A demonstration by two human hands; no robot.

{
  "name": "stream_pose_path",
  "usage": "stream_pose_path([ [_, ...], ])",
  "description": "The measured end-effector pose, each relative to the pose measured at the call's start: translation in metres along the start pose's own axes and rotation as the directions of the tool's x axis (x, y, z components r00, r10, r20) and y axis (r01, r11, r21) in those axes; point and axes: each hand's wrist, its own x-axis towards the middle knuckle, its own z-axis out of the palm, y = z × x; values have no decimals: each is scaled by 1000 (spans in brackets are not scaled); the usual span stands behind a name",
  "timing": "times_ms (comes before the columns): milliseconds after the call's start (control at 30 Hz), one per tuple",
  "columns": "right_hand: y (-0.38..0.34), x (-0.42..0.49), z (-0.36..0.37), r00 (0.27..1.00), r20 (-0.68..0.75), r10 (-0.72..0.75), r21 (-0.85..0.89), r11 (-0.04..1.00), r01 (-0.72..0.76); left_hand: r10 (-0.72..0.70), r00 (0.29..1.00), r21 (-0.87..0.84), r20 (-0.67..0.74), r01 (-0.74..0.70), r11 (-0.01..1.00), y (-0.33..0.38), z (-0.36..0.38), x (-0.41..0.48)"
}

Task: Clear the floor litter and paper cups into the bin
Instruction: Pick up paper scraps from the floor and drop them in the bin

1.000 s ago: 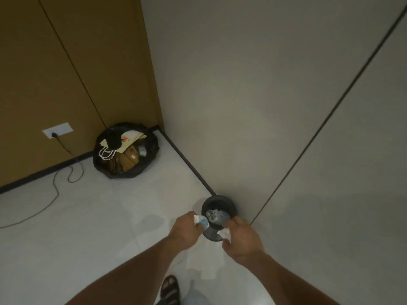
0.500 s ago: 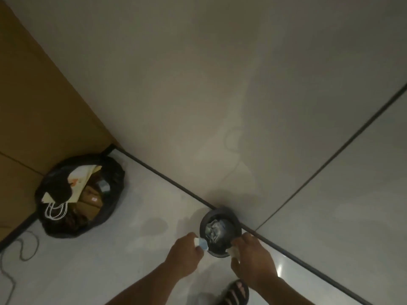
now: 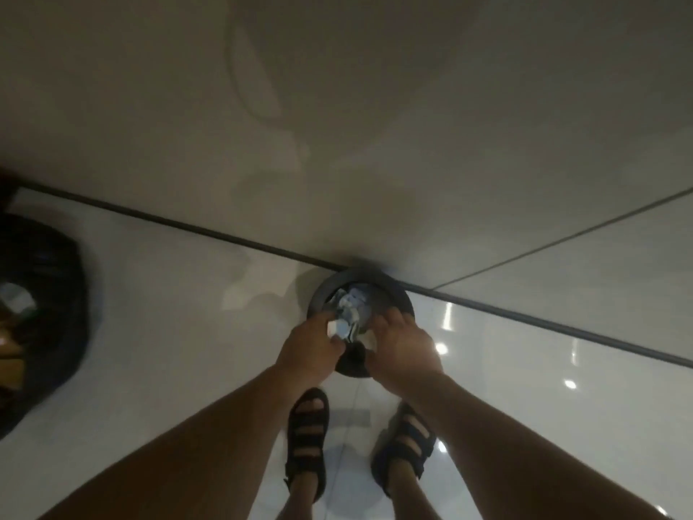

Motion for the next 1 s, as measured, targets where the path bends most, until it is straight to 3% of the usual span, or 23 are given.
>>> stream_pose_path([
  [200, 4, 13, 34, 995, -39, 90, 72, 994, -87, 48, 997, -47, 55, -46, 998, -26, 2, 18],
  [433, -16, -43, 1, 981, -50, 188, 113, 977, -182, 5, 985, 79, 175, -19, 997, -23, -35, -31],
  [733, -54, -173, -115, 914, -177, 364, 187, 925, -332, 271, 936, 199, 225, -317, 928, 105, -108, -139],
  [1000, -49, -300, -183, 815, -243, 525, 280, 843, -460, 411, 822, 424, 395, -560, 712, 193, -101, -235],
])
